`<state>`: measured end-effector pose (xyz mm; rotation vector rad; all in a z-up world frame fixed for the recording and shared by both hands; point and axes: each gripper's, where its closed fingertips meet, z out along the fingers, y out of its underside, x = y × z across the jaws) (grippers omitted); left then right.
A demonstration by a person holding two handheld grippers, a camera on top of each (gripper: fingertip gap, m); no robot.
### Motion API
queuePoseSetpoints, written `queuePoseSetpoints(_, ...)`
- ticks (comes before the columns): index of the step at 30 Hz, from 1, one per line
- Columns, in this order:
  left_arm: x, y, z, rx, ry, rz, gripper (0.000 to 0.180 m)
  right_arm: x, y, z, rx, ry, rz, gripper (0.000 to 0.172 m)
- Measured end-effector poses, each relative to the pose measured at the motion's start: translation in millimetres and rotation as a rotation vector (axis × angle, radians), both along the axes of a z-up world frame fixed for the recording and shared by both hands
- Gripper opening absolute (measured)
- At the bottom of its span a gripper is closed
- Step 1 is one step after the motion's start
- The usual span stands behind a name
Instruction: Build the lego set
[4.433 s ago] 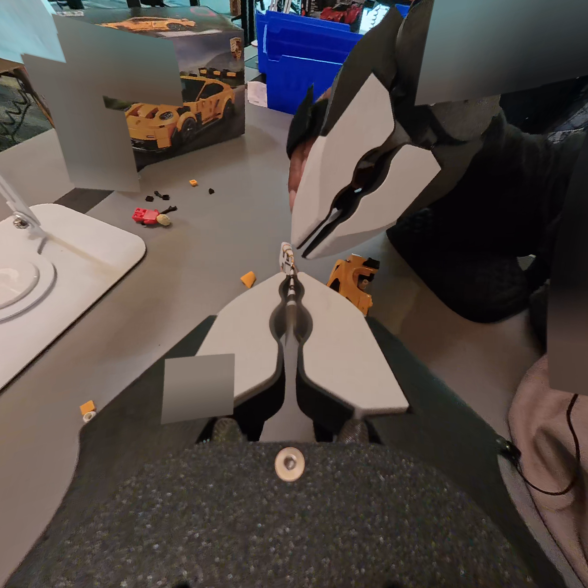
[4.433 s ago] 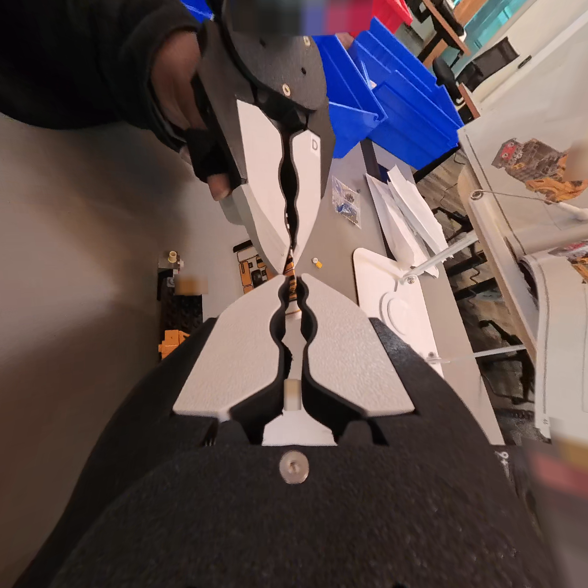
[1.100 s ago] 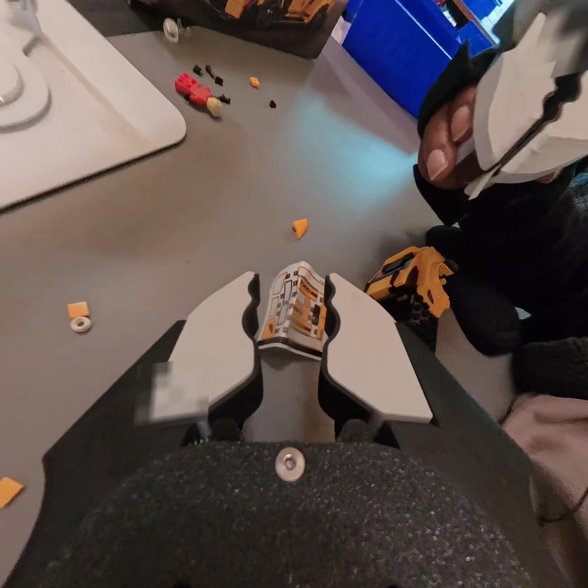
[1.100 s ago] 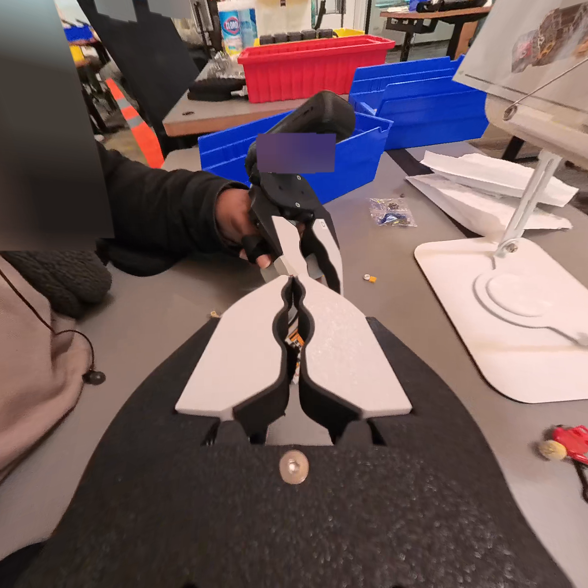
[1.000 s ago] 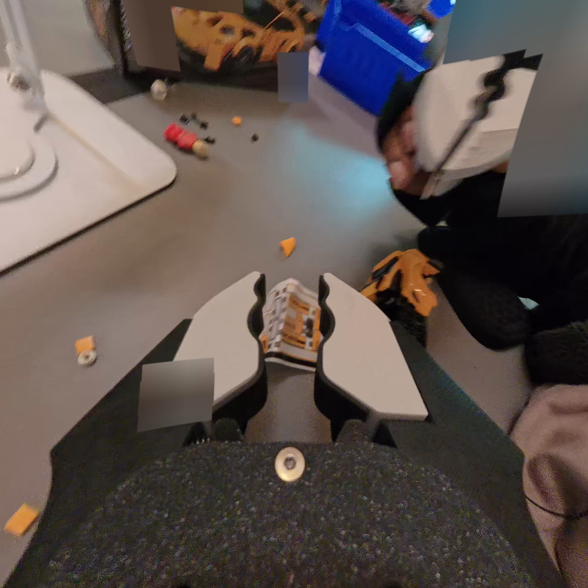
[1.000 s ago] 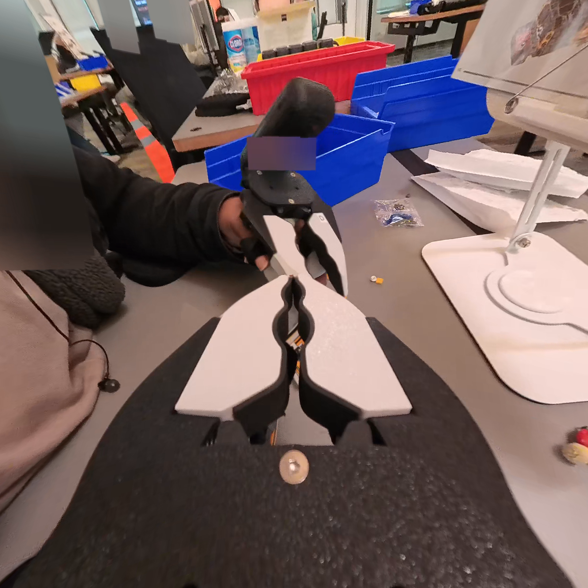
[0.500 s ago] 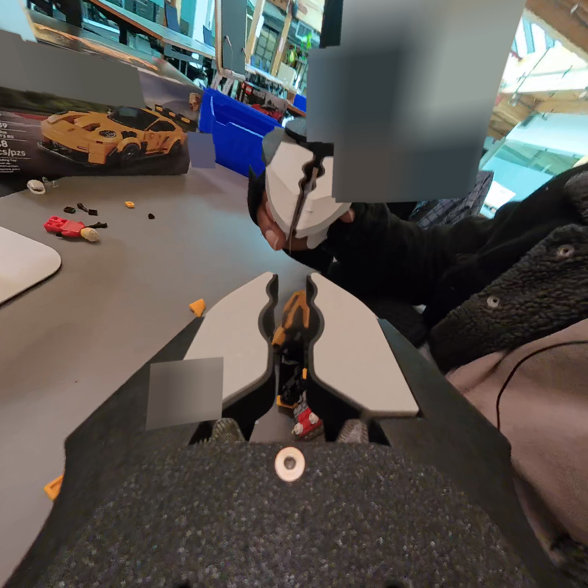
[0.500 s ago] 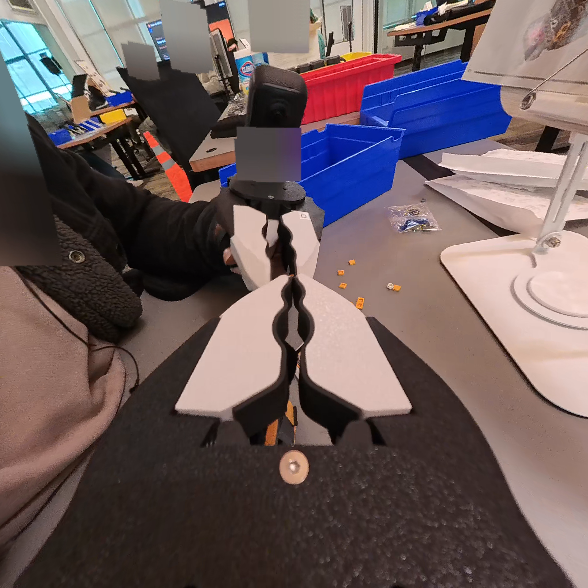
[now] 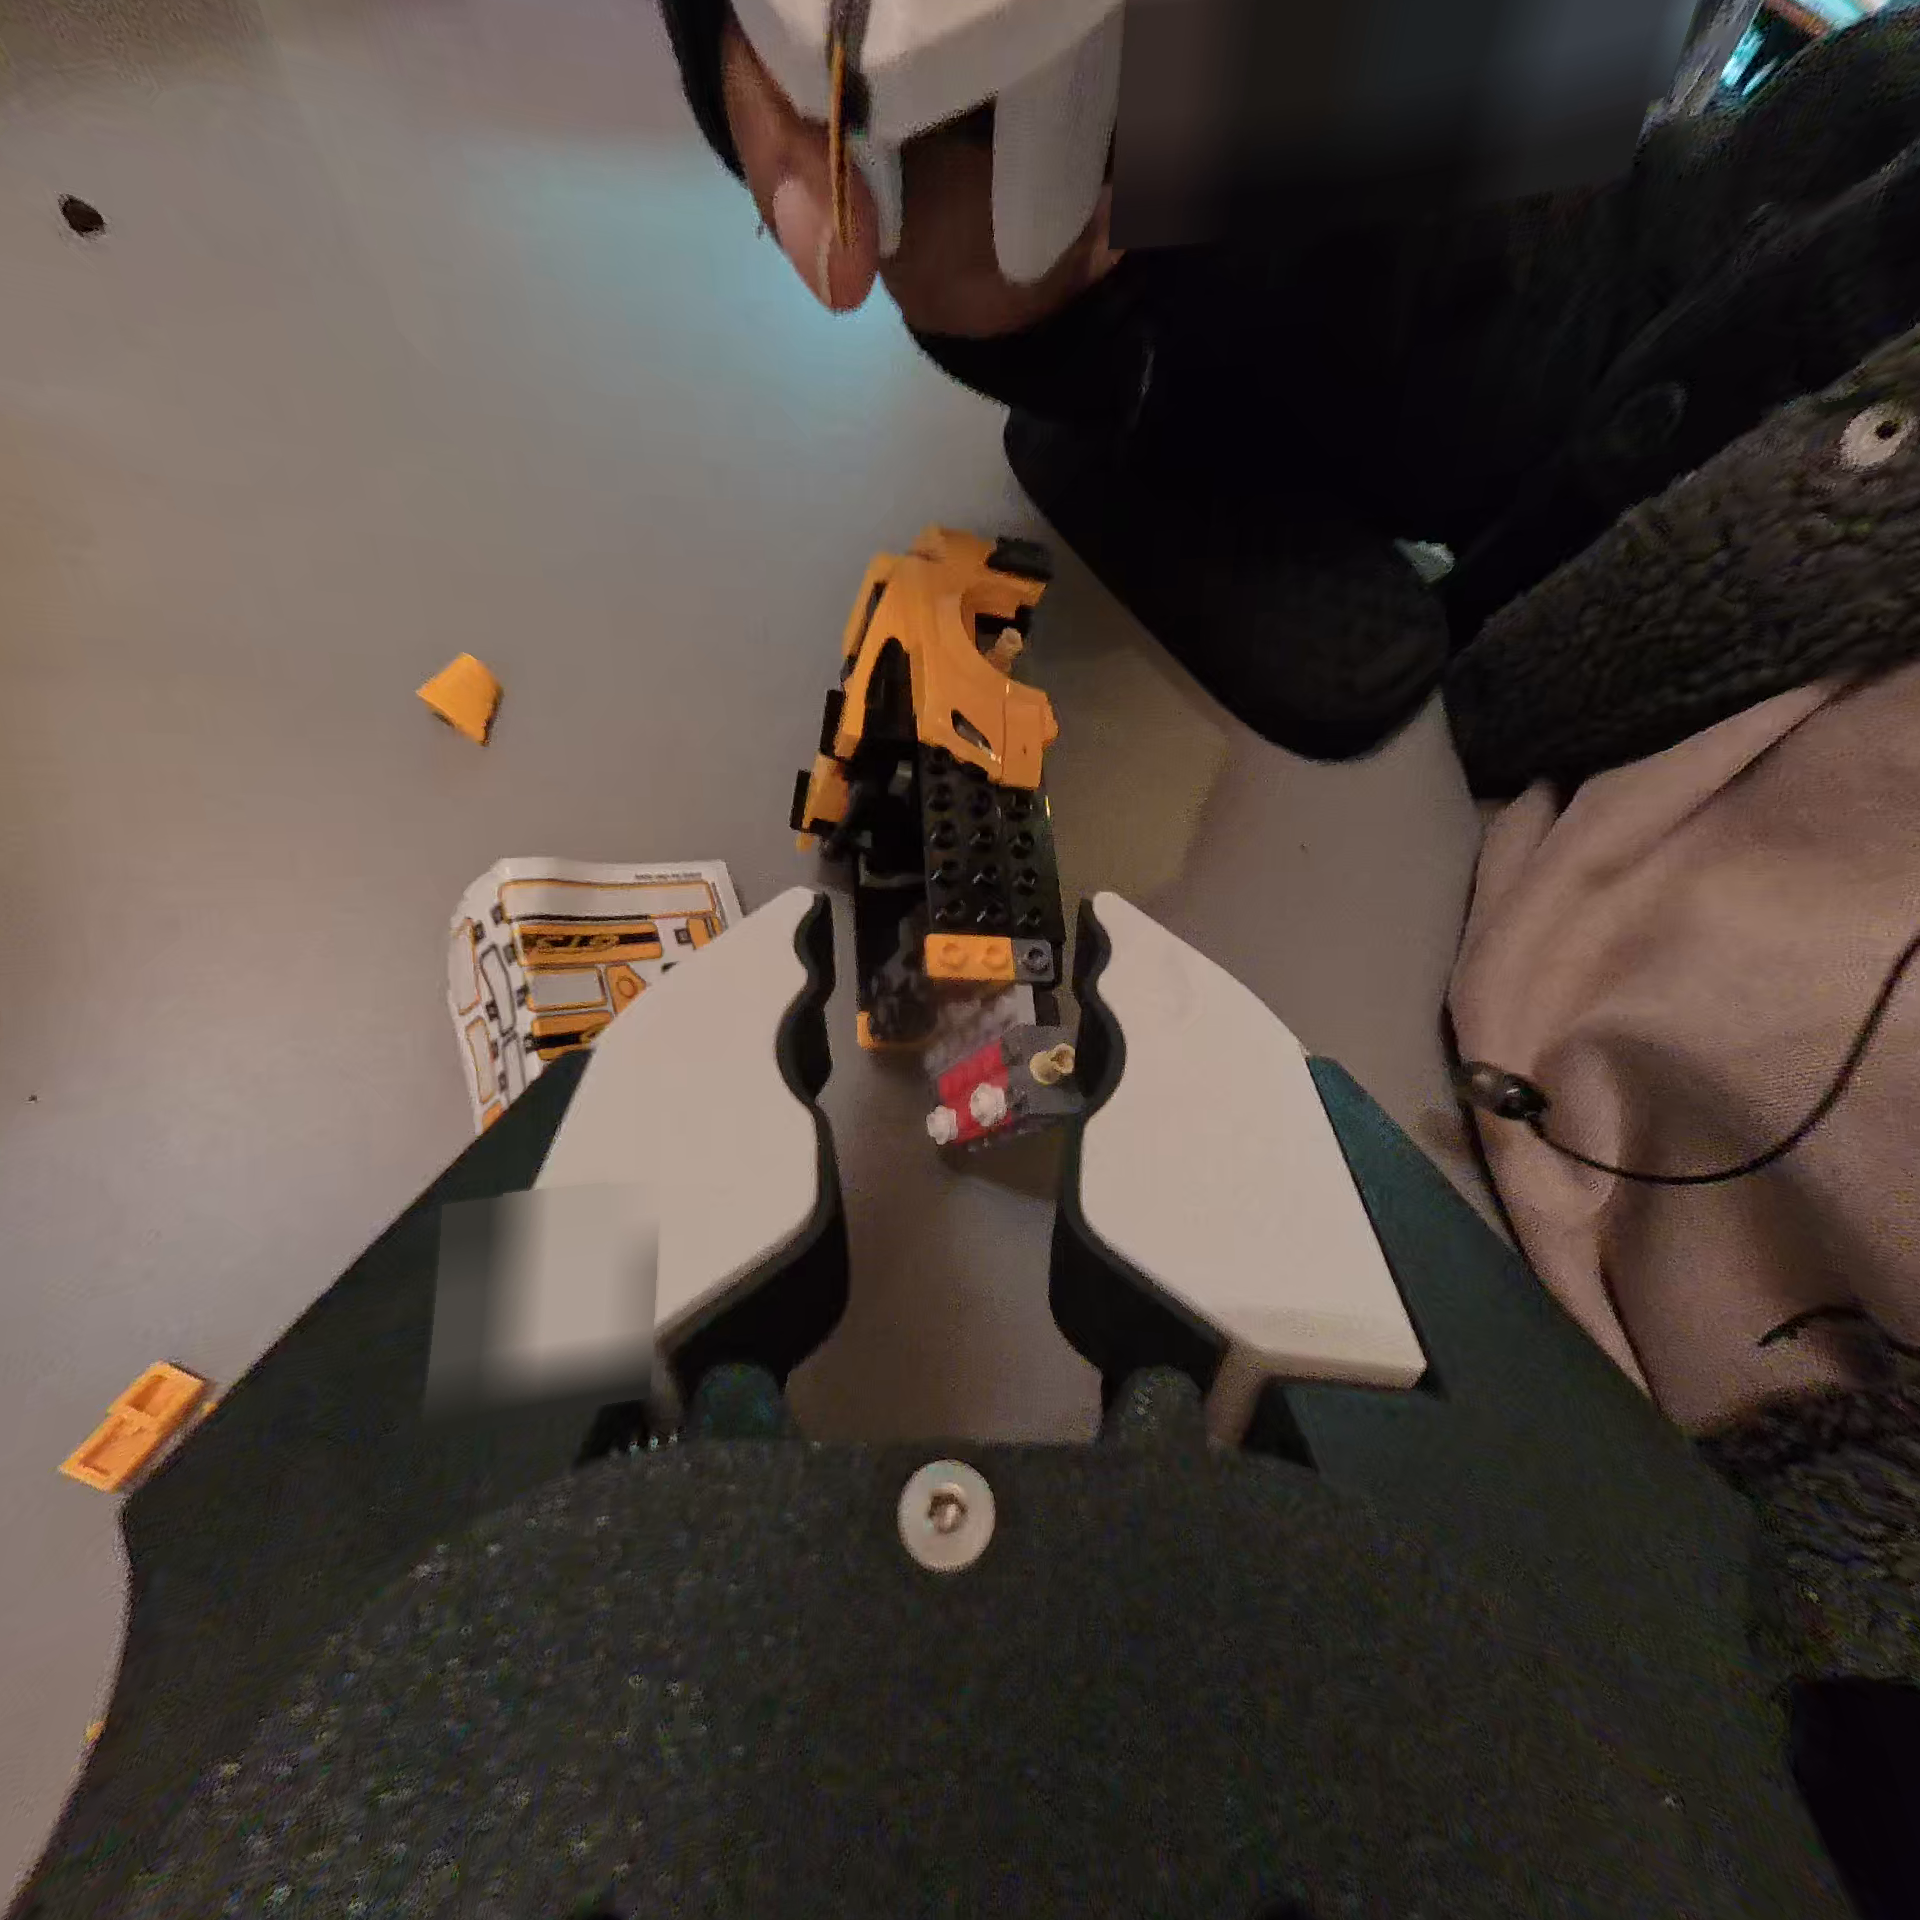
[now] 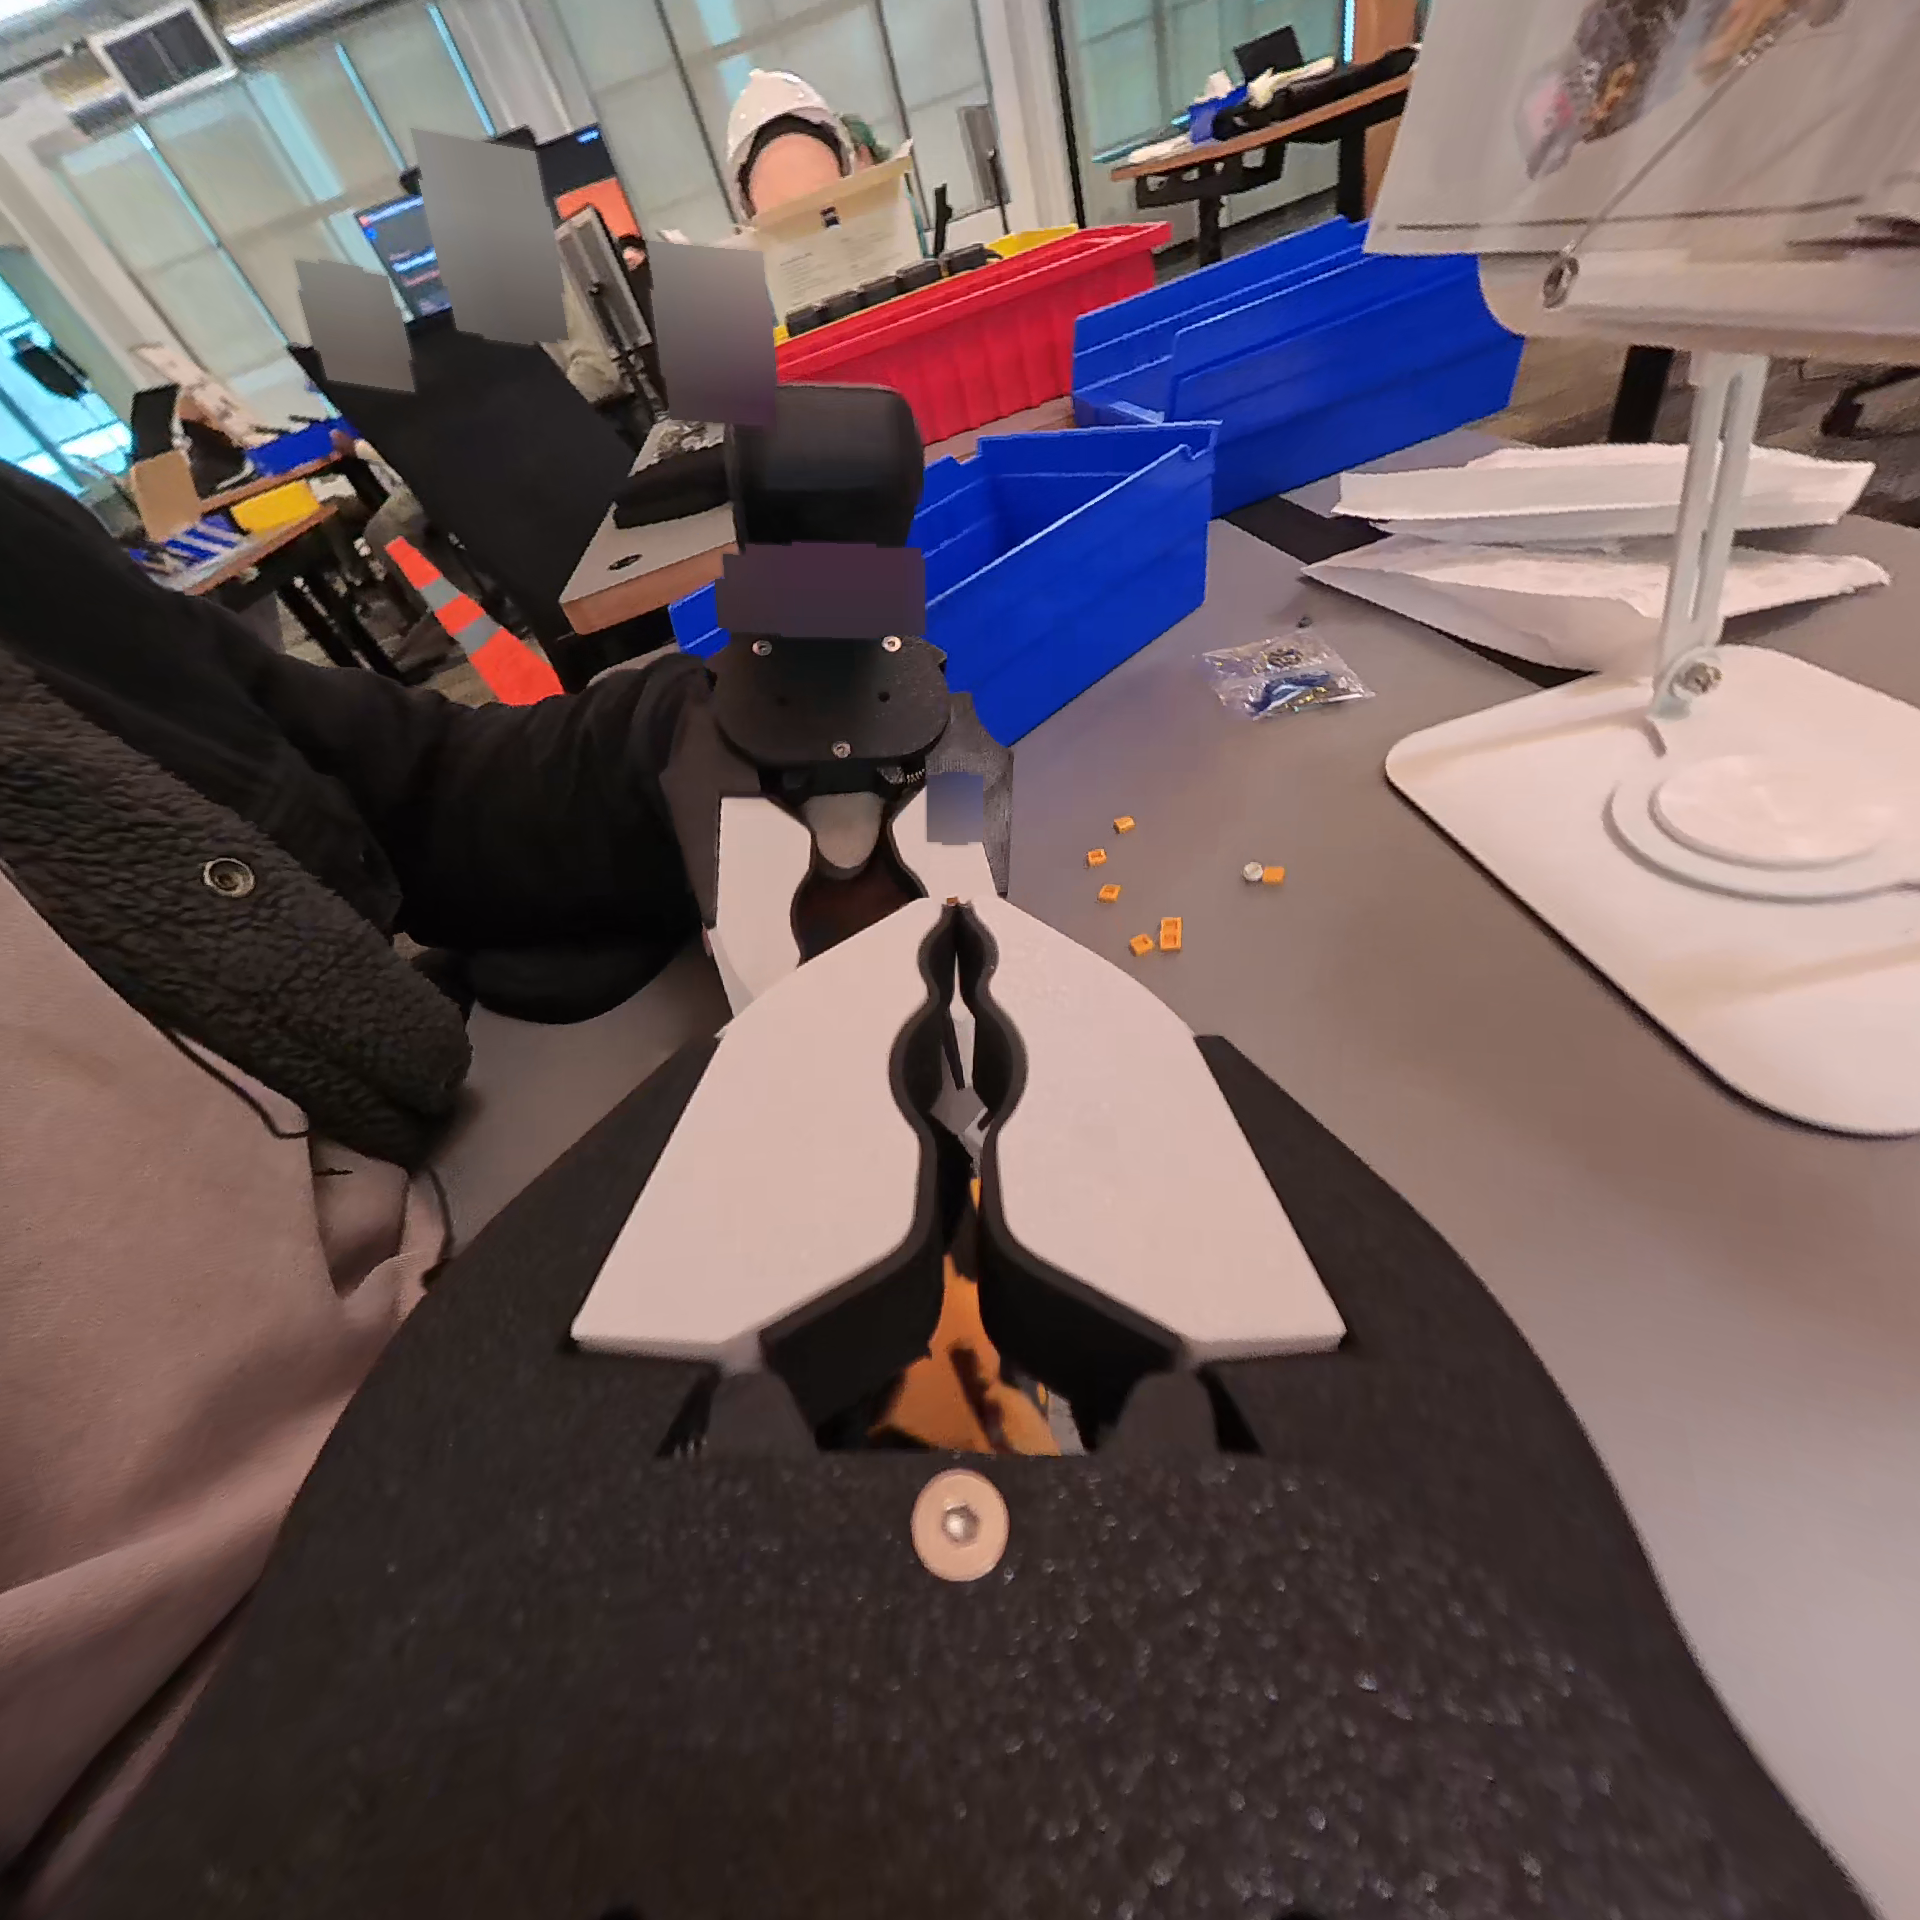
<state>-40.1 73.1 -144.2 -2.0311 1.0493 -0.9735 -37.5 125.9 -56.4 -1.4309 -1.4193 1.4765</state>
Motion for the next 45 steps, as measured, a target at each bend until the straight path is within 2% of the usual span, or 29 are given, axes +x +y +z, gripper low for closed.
queuePoseSetpoints(5,5,-9,-11,-0.028,0.074,-0.013,0.032,10,-5,-4,-0.024,-0.012,-0.038,0.0)
queuePoseSetpoints(9,6,-14,-11,-0.043,0.1,-0.002,0.033,19,-8,-8,-0.057,-0.037,-0.075,0.0)
queuePoseSetpoints(15,13,-31,-8,-0.075,0.083,-0.04,0.034,36,-13,-24,-0.173,-0.144,-0.16,0.0)
queuePoseSetpoints(23,20,-52,2,-0.106,0.022,-0.144,0.032,55,-40,-35,-0.278,-0.251,-0.217,0.0)
queuePoseSetpoints(31,15,-39,6,-0.06,-0.008,-0.15,0.028,46,-57,-60,-0.371,-0.383,-0.278,0.0)
queuePoseSetpoints(38,15,-25,9,-0.028,-0.113,-0.078,0.029,43,-56,-68,-0.381,-0.477,-0.323,0.0)
queuePoseSetpoints(45,15,-22,7,-0.024,-0.127,-0.058,0.028,42,-58,-72,-0.408,-0.54,-0.318,0.0)
